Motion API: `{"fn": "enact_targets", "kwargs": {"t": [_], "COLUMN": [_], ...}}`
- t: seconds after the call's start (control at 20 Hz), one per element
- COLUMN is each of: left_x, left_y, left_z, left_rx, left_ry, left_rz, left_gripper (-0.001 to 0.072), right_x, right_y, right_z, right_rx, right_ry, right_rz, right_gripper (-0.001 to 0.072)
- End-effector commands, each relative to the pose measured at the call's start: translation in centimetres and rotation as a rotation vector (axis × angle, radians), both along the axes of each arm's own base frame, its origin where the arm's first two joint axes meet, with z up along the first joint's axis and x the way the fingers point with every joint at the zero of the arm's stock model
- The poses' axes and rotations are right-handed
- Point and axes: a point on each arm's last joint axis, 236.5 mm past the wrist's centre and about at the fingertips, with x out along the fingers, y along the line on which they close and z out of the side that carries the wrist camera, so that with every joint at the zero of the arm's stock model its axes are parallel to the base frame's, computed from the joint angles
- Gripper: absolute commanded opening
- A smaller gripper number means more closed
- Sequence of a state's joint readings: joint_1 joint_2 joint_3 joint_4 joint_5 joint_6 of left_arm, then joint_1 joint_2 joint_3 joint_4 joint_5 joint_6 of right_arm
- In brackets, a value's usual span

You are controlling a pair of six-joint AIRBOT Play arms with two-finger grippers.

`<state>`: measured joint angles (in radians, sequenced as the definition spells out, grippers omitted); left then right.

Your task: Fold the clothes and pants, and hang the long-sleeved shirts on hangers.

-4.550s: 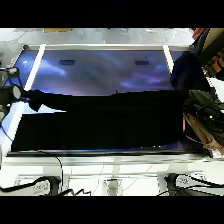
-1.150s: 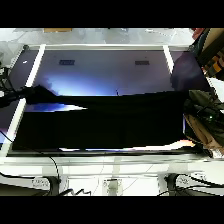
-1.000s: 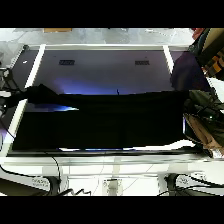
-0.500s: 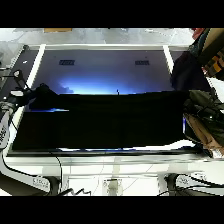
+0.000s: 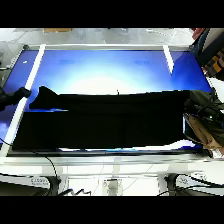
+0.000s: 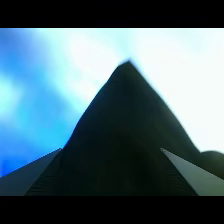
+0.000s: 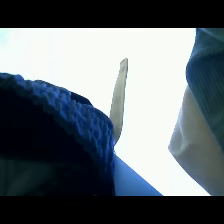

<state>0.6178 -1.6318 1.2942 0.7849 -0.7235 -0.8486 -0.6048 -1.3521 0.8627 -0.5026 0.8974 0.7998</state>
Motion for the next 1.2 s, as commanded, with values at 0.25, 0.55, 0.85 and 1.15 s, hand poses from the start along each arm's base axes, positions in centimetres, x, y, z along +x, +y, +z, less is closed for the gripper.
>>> {"fn": "enact_targets", "kwargs": {"t": [0.25, 0.55, 0.85, 1.15], "left_x": [-2.9, -1.6, -0.7, -0.2], "left_y": [1.5, 0.6, -0.6, -1.2], "left_z": [-7.5, -8.1, -8.4, -1.2], "left_rx": [0.023, 0.125, 0.137, 0.149], "left_ry": [0.186, 0.168, 0.163, 0.076], "left_rz": [-0.045, -0.142, -0.163, -0.152], "left_gripper": [0.0711, 0.053, 0.0015, 0.001], "right_x": [0.0, 0.0, 0.0, -0.1], "right_y": [0.1, 0.1, 0.1, 0.4], "right_z": [0.1, 0.1, 0.1, 0.2], "right_rx": [0.004, 0.005, 0.02, 0.03], "right_ry": [0.0, 0.001, 0.008, 0.009], "right_rz": [0.0, 0.001, -0.014, -0.002], "right_gripper": [0.003, 0.0029, 0.0029, 0.0029]}}
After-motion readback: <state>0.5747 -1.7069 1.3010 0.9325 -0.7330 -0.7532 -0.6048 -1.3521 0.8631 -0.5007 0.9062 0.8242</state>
